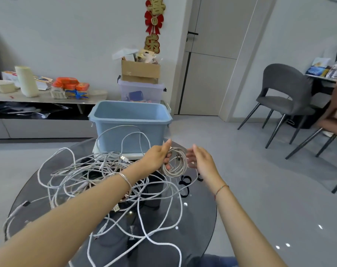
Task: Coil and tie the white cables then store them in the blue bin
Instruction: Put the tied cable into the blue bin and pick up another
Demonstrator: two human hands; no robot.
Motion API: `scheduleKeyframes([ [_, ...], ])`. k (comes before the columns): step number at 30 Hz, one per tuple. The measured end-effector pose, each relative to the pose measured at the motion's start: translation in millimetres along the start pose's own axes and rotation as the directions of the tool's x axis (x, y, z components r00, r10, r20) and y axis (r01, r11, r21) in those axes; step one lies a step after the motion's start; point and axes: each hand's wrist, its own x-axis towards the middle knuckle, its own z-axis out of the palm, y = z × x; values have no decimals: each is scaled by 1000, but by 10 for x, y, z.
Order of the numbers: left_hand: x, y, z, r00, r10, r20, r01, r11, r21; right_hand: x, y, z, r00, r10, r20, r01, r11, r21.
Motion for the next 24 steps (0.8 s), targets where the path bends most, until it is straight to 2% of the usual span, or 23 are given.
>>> scheduleKeyframes([
  [4, 126, -165, 86, 998, -69, -8, 68, 997, -29, 121, 506, -527, 972, 65, -227, -108, 978, -181],
  [7, 178, -237, 156, 995, -102, -11, 101, 991, -89, 131, 867, -676, 969, 132, -210, -202, 911, -359],
  [10, 180, -282, 215, 993, -113, -24, 109, 986, -123, 140, 1049, -651, 978, 154, -142, -205, 842, -499],
  [12, 175, -315, 236, 991, -129, -27, 124, 983, -133, 142, 1097, -625, 976, 144, -161, -211, 803, -557],
  [20, 120, -324, 221, 992, -123, 8, 122, 968, -219, 51, 1104, -597, 912, 55, -406, -293, 782, -551],
  [24, 31, -247, 107, 992, -124, 24, 126, 957, -263, 87, 882, -601, 898, -91, -430, -177, 821, -543],
])
